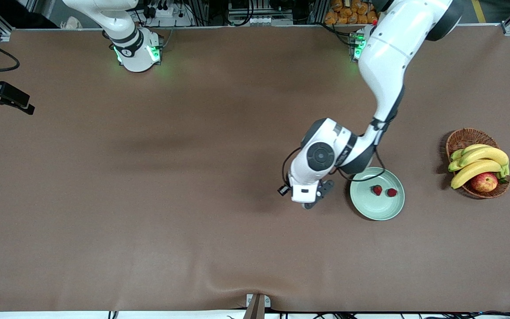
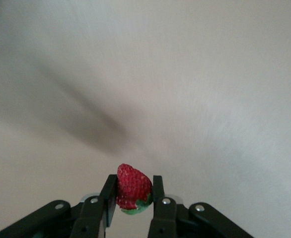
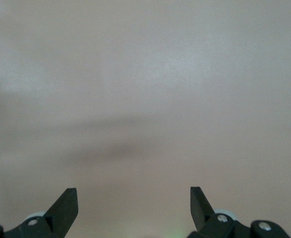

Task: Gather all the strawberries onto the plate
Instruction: 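Carry the last strawberry to the plate with the left gripper and release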

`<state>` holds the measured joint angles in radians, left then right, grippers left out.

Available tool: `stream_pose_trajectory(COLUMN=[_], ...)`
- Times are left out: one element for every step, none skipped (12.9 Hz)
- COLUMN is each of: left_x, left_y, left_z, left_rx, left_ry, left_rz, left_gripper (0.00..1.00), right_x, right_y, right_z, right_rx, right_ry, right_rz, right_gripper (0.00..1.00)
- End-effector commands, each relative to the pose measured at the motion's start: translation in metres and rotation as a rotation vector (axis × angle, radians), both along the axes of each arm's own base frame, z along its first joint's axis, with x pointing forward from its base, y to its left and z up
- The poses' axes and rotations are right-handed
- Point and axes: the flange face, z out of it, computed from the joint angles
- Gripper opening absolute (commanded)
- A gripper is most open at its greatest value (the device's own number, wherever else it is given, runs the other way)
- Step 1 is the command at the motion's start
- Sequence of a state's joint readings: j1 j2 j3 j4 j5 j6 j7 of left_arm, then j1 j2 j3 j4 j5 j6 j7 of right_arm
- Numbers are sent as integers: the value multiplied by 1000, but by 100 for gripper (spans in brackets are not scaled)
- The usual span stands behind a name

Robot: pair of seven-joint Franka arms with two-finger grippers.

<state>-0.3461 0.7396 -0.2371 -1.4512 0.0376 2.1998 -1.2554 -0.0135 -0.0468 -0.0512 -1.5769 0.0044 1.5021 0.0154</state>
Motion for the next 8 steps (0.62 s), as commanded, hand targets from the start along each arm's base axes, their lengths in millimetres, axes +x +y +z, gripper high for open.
stream_pose_trajectory(left_x=[12, 16, 22, 29, 34, 39, 39, 39], left_y=[48, 63, 83, 108, 132, 157, 174, 194], left_z=[48, 56, 61, 61, 58, 52, 45, 36], left_rx=[23, 29, 32, 35, 37, 39, 43, 45], left_ry=[7, 15, 22, 34, 58, 84, 100, 118], left_rz=[-60, -88, -116, -146, -179, -212, -252, -275], left_gripper=[0, 0, 0, 0, 0, 0, 0, 0], right_x=[-3, -3, -3, -3, -4, -5, -5, -6], right_y=[-6, -5, -5, -6, -5, -3, -5, -7], right_z=[8, 8, 8, 7, 6, 6, 6, 6], right_rx=[18, 18, 18, 19, 19, 20, 22, 22], right_ry=[-13, -8, -8, -7, 3, 12, 12, 14], right_rz=[-9, -8, -3, 18, 53, 69, 66, 62], right_gripper=[100, 100, 100, 100, 100, 100, 100, 100])
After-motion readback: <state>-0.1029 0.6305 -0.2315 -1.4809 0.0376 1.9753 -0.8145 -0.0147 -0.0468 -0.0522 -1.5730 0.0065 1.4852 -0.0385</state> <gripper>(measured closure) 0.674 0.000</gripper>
